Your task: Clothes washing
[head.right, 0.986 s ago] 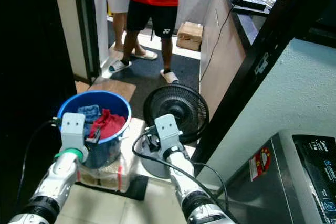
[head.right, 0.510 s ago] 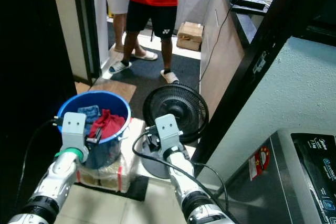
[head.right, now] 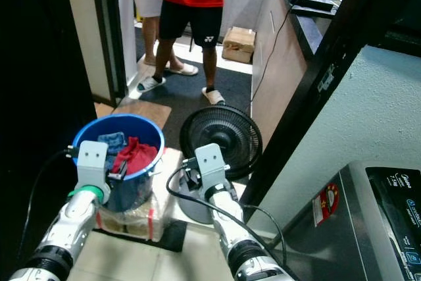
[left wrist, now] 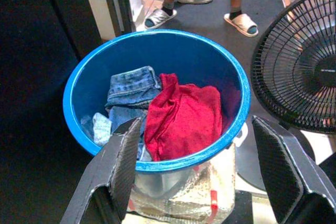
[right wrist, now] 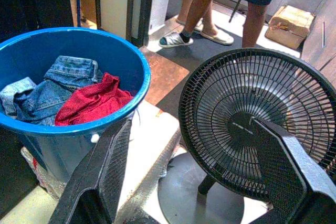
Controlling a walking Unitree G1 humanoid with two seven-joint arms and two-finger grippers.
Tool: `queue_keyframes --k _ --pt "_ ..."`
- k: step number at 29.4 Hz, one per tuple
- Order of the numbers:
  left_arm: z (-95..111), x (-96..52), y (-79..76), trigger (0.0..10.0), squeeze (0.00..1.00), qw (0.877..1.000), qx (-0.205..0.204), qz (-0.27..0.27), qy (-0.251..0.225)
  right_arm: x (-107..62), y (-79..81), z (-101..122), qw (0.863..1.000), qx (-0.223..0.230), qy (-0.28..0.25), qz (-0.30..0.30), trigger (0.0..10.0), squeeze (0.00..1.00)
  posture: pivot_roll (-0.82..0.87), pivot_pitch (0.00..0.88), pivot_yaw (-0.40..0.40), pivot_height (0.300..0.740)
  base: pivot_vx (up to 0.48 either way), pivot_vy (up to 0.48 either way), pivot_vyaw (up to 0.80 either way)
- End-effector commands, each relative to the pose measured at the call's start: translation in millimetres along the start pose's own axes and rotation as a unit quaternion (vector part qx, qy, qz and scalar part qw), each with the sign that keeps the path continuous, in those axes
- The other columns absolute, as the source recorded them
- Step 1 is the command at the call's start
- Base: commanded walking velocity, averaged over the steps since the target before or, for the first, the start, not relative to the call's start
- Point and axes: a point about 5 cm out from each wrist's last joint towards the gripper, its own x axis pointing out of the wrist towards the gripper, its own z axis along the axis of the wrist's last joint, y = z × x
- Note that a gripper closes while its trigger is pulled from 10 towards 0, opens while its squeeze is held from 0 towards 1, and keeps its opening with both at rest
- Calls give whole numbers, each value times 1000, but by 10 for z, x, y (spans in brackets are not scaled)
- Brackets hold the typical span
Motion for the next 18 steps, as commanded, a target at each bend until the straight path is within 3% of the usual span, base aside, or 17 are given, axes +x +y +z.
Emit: queue_keyframes --k 1,12,18 --pt "-33 -23 -43 10000 0 1000 3 -6 5 -36 -33 -65 1000 0 11 -2 10000 0 194 0 -65 740 0 0 0" --pt "-107 -82 -177 10000 0 1000 -25 -1 7 -12 -63 -19 999 -25 5 31 10000 0 185 0 -136 740 0 0 0" --pt "-167 -108 -164 10000 0 999 -30 8 15 4 -98 11 999 -21 2 31 10000 0 184 0 -156 740 0 0 0"
